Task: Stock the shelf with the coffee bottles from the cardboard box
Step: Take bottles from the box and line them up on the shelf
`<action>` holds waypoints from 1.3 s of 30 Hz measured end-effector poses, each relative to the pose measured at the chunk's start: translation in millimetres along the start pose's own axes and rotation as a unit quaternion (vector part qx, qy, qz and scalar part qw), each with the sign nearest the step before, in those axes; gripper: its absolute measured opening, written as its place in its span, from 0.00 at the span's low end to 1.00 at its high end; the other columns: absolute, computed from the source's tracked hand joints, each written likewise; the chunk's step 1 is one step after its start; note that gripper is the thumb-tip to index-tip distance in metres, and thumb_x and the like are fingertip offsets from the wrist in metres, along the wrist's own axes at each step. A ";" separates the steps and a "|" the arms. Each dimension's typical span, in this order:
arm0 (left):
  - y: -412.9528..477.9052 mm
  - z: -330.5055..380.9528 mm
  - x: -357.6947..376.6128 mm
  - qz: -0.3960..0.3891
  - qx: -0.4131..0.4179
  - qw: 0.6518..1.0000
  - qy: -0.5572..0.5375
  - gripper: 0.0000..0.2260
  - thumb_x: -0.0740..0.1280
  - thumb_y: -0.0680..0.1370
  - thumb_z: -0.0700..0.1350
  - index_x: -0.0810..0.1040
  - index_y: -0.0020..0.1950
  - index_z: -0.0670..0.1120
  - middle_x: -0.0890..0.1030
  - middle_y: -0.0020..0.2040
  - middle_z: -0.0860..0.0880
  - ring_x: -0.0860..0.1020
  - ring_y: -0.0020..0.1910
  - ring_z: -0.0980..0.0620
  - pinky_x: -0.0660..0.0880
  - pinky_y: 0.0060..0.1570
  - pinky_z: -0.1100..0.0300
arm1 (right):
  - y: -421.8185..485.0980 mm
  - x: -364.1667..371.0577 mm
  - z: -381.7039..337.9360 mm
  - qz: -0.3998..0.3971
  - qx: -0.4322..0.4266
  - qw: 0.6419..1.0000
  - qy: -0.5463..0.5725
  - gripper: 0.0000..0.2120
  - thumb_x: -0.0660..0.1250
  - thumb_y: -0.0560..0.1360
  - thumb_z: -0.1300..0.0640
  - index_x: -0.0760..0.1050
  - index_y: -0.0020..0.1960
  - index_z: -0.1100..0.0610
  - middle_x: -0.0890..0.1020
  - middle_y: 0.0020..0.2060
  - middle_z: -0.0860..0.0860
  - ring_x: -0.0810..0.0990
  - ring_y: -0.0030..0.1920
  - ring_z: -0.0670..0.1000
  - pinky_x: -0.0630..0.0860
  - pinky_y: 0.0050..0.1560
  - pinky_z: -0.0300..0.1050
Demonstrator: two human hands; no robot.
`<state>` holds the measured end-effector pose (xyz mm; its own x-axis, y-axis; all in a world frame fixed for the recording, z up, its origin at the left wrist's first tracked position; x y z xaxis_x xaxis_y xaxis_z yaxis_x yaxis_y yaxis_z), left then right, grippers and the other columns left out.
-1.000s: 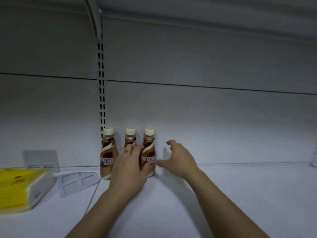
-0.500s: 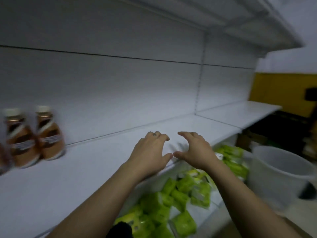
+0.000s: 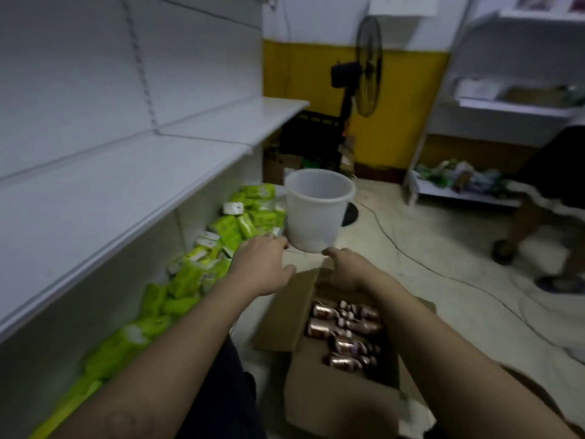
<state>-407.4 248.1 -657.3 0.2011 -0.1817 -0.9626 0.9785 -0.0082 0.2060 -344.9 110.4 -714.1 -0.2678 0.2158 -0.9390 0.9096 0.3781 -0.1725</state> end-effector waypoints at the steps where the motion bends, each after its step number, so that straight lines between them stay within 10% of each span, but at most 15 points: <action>1: 6.3 7.2 15.4 -0.021 0.007 1.000 -0.008 0.23 0.65 0.73 0.59 0.73 0.64 0.49 0.76 0.61 0.47 0.74 0.60 0.45 0.70 0.54 0.54 | 0.7 2.7 15.9 -0.007 0.014 1.000 -0.008 0.34 0.73 0.69 0.43 0.67 0.70 0.53 0.75 0.65 0.57 0.74 0.62 0.57 0.73 0.58 0.50; 11: 54.6 55.0 179.6 -0.235 0.014 0.971 -0.039 0.22 0.67 0.71 0.60 0.75 0.60 0.49 0.78 0.59 0.46 0.76 0.57 0.45 0.73 0.49 0.55 | 19.2 92.4 163.4 -0.115 0.149 0.981 0.054 0.31 0.72 0.69 0.45 0.68 0.69 0.51 0.76 0.65 0.54 0.75 0.62 0.55 0.70 0.53 0.46; 15: 50.7 59.3 264.2 -0.325 -0.023 0.944 -0.059 0.20 0.70 0.71 0.57 0.75 0.60 0.51 0.78 0.56 0.48 0.76 0.50 0.49 0.72 0.45 0.57 | 22.6 158.1 192.1 -0.206 0.143 0.957 0.147 0.27 0.71 0.72 0.46 0.68 0.68 0.43 0.70 0.65 0.42 0.69 0.64 0.47 0.63 0.65 0.46; 19: 47.9 54.0 340.6 -0.391 -0.066 0.916 -0.070 0.21 0.71 0.71 0.56 0.75 0.61 0.51 0.77 0.50 0.52 0.75 0.44 0.54 0.72 0.38 0.60 | 29.4 213.7 236.8 -0.266 0.227 0.916 0.197 0.29 0.74 0.70 0.48 0.71 0.69 0.53 0.74 0.67 0.54 0.72 0.66 0.55 0.65 0.71 0.52; 30: 83.1 51.3 507.9 -0.452 -0.006 0.892 -0.030 0.33 0.69 0.73 0.54 0.61 0.73 0.47 0.65 0.71 0.44 0.67 0.67 0.44 0.69 0.58 0.52 | 67.5 342.7 278.8 -0.276 0.313 0.843 0.338 0.10 0.65 0.75 0.45 0.75 0.50 0.50 0.77 0.54 0.53 0.75 0.50 0.52 0.73 0.49 0.46; 34: 99.2 46.9 546.9 -0.441 0.003 0.897 -0.037 0.37 0.71 0.71 0.46 0.55 0.75 0.46 0.56 0.75 0.42 0.58 0.71 0.40 0.66 0.66 0.46 | 86.0 373.1 291.1 -0.245 0.333 0.844 0.341 0.21 0.63 0.77 0.48 0.70 0.68 0.54 0.73 0.66 0.55 0.72 0.65 0.56 0.68 0.67 0.54; 39: 114.8 36.3 590.4 -0.426 0.072 0.901 0.034 0.43 0.71 0.71 0.46 0.47 0.77 0.47 0.46 0.78 0.42 0.43 0.75 0.40 0.53 0.71 0.42 | 67.4 423.2 310.1 -0.281 0.533 0.655 0.456 0.25 0.66 0.74 0.40 0.66 0.65 0.52 0.74 0.46 0.55 0.75 0.41 0.57 0.76 0.42 0.54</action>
<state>-178.0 104.2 -1195.6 -0.6128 0.0120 -0.7901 0.7642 -0.2454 -0.5964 -298.4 -51.9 -1215.4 -0.2927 0.9438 -0.1536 0.1607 -0.1098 -0.9809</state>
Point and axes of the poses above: each hand's wrist, its own y-axis towards the middle knuckle, its own x-axis out of the palm, z = x × y, the point moved 10 cm from there along y, towards the middle knuckle
